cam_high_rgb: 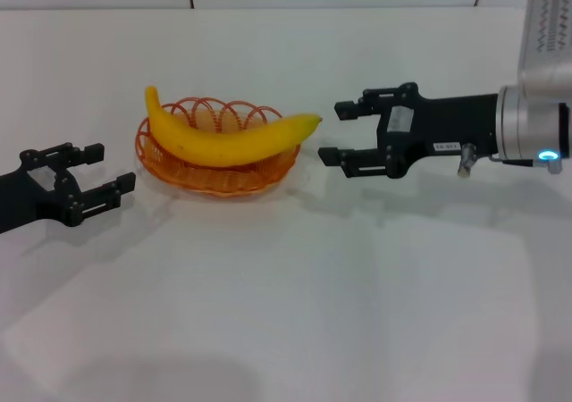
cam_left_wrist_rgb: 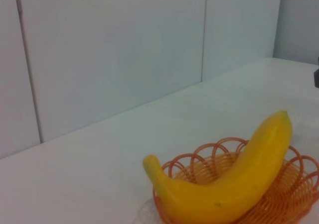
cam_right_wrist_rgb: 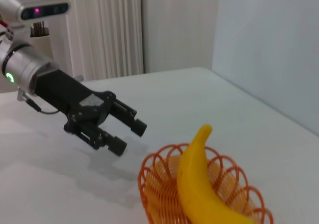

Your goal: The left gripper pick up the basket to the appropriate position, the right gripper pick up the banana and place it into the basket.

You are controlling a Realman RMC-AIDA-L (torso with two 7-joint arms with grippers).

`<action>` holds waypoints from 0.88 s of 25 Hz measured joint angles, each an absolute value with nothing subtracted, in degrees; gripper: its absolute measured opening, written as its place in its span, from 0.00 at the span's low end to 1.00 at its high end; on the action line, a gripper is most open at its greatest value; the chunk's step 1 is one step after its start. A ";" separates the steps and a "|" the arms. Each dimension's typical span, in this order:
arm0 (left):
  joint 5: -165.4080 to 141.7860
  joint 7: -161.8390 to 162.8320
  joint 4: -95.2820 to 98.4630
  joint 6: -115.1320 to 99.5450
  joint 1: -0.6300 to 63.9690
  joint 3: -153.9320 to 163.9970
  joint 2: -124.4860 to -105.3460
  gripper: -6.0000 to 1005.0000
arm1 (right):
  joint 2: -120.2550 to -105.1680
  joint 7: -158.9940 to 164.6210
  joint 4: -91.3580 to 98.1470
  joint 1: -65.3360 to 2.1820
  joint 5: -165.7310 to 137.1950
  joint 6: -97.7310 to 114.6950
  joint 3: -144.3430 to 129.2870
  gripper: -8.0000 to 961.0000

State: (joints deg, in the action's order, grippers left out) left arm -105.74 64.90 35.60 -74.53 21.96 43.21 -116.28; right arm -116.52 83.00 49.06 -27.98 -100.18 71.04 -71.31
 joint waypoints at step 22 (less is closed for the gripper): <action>-106.22 64.50 35.60 -74.62 22.42 43.86 -116.37 0.67 | -116.10 82.82 44.03 -26.56 -102.34 70.90 -71.10 0.73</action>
